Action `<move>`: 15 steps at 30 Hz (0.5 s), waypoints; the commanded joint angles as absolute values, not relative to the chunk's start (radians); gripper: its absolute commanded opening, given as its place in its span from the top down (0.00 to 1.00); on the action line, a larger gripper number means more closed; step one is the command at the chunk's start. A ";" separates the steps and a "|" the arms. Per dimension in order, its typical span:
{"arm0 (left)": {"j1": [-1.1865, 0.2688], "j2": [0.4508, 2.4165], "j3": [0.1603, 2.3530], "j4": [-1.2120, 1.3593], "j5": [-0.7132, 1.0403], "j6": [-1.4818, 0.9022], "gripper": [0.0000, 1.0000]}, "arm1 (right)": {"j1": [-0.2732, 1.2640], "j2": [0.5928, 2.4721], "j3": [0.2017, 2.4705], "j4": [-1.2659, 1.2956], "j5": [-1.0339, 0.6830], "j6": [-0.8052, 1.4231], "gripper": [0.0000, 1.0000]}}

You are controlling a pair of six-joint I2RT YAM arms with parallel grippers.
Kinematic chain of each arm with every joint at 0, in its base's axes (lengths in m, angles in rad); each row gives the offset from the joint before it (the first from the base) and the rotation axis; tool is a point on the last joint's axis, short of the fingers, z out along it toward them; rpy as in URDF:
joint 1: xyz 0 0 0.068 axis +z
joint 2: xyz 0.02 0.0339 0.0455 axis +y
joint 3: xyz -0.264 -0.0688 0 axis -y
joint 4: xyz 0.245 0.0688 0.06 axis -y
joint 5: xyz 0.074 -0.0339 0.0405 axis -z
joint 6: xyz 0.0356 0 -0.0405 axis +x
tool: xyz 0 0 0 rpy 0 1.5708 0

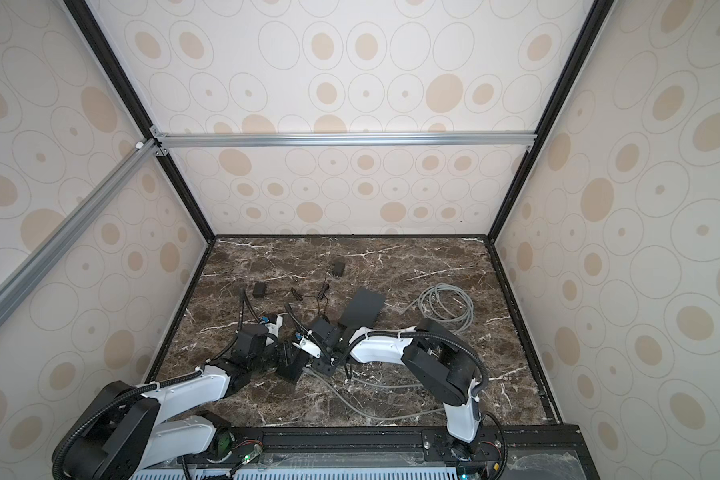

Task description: Insert the plug into the switch port

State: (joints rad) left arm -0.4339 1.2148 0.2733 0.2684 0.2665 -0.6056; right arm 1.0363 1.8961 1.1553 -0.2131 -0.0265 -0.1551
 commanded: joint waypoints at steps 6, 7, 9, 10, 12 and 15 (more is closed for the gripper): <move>-0.485 1.252 0.259 0.211 0.389 -0.588 0.61 | 1.039 1.939 1.281 -0.037 -0.084 -0.195 1.00; -0.490 1.257 0.259 0.215 0.391 -0.588 0.61 | 1.040 1.948 1.292 -0.037 -0.089 -0.200 1.00; -0.497 1.262 0.258 0.221 0.392 -0.588 0.61 | 1.039 1.963 1.319 -0.038 -0.098 -0.207 1.00; -0.503 1.264 0.259 0.222 0.393 -0.588 0.61 | 1.040 1.969 1.332 -0.036 -0.101 -0.211 1.00; -0.513 1.265 0.259 0.227 0.395 -0.587 0.61 | 1.040 1.980 1.356 -0.027 -0.103 -0.216 1.00; -0.527 1.269 0.258 0.235 0.401 -0.583 0.61 | 1.040 1.990 1.380 0.000 -0.109 -0.215 1.00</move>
